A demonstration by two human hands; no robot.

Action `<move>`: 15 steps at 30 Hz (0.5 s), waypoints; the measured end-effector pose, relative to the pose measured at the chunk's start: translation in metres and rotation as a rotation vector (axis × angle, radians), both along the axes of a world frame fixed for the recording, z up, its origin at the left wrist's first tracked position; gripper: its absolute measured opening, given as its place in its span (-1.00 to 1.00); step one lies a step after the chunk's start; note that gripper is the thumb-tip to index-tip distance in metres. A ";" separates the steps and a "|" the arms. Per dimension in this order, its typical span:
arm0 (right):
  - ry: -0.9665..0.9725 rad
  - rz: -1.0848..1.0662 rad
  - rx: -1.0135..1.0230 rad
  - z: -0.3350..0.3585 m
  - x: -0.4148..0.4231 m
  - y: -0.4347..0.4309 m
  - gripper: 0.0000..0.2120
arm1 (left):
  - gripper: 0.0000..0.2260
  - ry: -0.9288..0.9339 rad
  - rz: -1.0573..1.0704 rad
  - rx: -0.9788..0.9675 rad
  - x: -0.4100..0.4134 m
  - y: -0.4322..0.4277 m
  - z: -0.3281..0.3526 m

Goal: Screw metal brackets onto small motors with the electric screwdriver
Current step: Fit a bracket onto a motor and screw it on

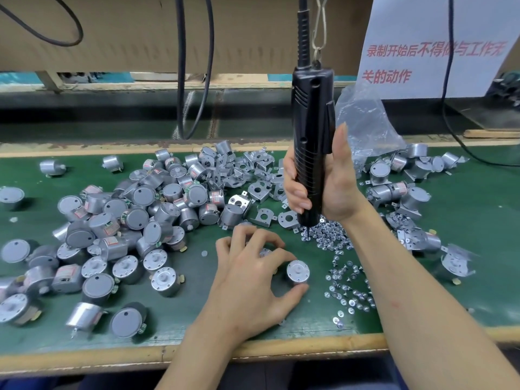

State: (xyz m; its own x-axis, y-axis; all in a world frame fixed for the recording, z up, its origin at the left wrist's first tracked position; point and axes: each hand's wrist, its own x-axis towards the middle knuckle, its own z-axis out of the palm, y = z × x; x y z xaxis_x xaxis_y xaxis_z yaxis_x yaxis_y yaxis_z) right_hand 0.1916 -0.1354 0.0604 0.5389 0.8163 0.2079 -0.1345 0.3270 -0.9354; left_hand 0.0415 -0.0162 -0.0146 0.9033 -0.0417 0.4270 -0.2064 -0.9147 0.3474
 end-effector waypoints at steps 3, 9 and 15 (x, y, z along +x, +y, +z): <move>-0.004 -0.003 0.001 0.000 0.000 0.000 -0.24 | -0.71 -0.039 0.052 -0.007 0.001 0.000 -0.001; -0.016 -0.023 0.014 -0.002 -0.001 0.000 -0.26 | -0.64 -0.058 0.194 0.027 0.005 0.000 0.000; -0.034 -0.046 0.026 -0.002 -0.002 -0.001 -0.23 | -0.57 -0.085 0.273 0.096 0.007 0.001 -0.001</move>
